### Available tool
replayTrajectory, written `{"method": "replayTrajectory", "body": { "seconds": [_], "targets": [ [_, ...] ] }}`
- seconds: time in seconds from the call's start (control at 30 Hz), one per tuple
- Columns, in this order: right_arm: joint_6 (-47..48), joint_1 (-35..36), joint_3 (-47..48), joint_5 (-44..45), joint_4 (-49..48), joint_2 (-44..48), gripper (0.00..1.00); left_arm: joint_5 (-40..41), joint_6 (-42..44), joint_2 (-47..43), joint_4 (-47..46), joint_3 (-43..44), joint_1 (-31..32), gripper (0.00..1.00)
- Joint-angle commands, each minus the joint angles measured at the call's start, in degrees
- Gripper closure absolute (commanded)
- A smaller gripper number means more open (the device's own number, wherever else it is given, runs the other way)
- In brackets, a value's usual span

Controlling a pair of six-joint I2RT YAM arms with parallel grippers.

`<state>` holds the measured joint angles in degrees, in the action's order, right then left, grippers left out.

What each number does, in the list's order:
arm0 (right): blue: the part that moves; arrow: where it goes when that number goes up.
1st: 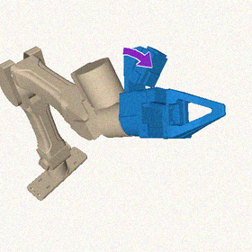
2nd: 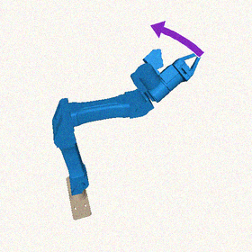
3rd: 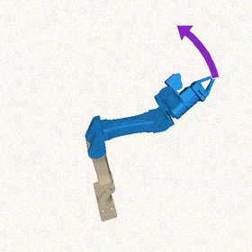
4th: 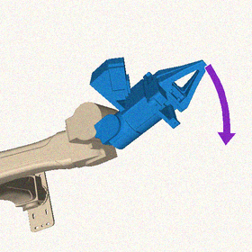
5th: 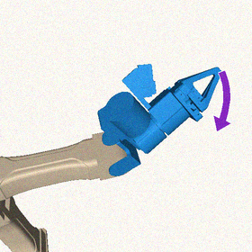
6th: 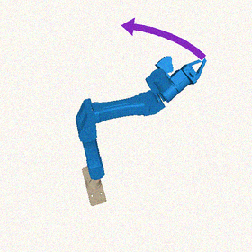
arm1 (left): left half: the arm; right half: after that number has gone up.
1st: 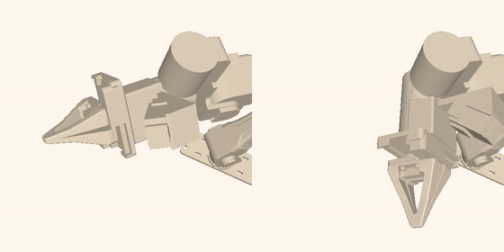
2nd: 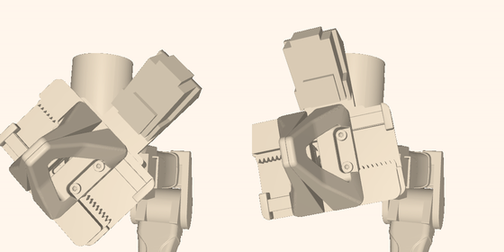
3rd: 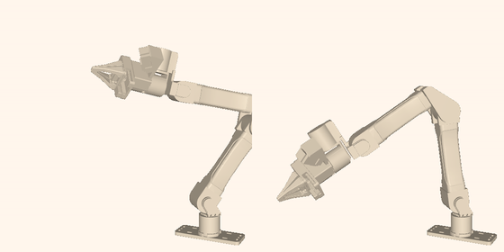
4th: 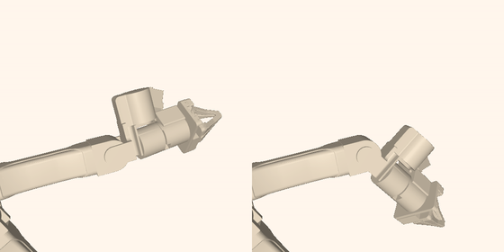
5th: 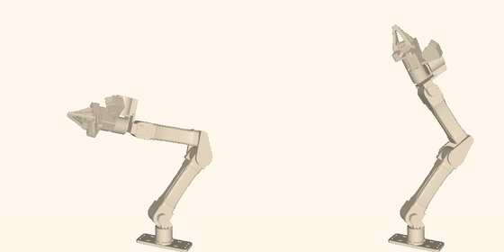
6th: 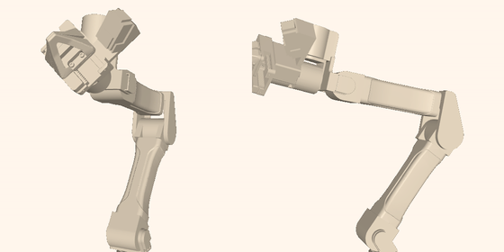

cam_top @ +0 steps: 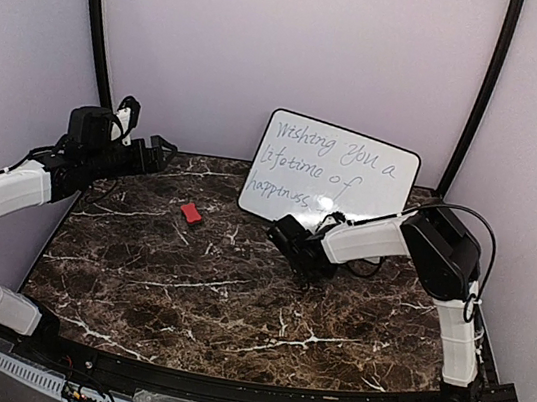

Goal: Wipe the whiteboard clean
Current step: Move the whiteboard to the center of the board.

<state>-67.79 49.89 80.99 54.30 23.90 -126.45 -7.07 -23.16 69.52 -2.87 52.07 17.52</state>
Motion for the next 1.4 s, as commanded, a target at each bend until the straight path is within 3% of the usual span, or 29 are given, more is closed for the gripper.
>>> {"method": "replayTrajectory", "body": {
  "seconds": [0.0,0.3,0.53,0.73,1.0,1.37],
  "targets": [
    [-2.7,1.2,0.5,3.1,3.5,0.6,1.00,-0.9,-0.2,-0.7,0.2,-0.6,0.0,0.01],
    [-14.5,5.8,2.5,2.5,15.1,-0.5,1.00,-1.4,-0.6,-0.3,0.1,-0.6,0.0,0.01],
    [-16.8,9.1,2.2,1.2,16.7,0.6,1.00,-1.1,-0.7,0.1,0.1,-0.5,0.0,0.01],
    [-16.7,10.0,2.9,1.2,17.3,0.0,0.92,-0.5,-0.7,0.1,0.5,-0.5,0.0,0.01],
    [-9.1,10.6,0.5,-1.7,11.8,3.4,0.62,1.0,-3.2,2.2,2.5,0.1,0.1,0.01],
    [10.0,12.5,-6.8,-7.0,-3.0,11.2,0.28,4.0,-11.9,7.6,11.3,2.5,0.3,0.01]
  ]
}}
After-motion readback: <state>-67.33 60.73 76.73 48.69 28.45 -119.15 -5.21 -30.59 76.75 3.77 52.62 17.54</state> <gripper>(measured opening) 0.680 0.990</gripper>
